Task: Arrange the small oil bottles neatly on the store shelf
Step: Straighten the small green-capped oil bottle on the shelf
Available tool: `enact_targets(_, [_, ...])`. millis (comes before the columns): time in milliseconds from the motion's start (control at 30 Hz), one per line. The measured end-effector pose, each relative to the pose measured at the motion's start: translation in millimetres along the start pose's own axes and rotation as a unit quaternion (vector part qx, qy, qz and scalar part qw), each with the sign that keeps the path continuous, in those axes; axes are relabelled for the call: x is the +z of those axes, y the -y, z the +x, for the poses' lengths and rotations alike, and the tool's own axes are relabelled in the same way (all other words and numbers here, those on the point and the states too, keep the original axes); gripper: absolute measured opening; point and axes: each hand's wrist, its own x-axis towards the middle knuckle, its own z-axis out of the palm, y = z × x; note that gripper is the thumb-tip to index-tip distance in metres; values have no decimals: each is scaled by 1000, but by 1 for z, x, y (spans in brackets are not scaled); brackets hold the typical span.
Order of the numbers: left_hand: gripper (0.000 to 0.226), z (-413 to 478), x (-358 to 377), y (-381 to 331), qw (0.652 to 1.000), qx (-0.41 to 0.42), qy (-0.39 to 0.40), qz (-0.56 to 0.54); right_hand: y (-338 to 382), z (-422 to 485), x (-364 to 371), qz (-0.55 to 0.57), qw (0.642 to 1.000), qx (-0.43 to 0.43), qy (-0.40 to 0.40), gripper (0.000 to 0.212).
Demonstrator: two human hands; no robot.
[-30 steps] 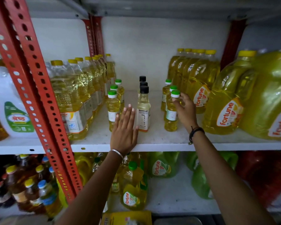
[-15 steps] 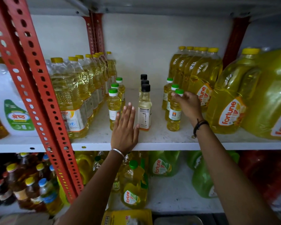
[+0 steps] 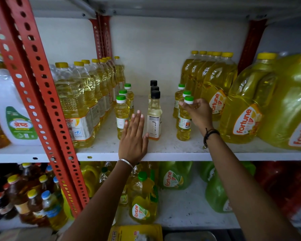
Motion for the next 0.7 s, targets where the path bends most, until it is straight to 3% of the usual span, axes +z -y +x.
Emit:
enact_targets(167, [62,0,1,1,1000,0,4,1,-2,-4,-2,11,999,-31,36,27])
enact_targets(433, [61,0,0,0,1000,1,0,2,6,-11,-15,-30,998,-45,36,35])
enact_targets(700, [61,0,-1,-1,1000,0,11,3,12,-31,-33,-19,998,-46,43,28])
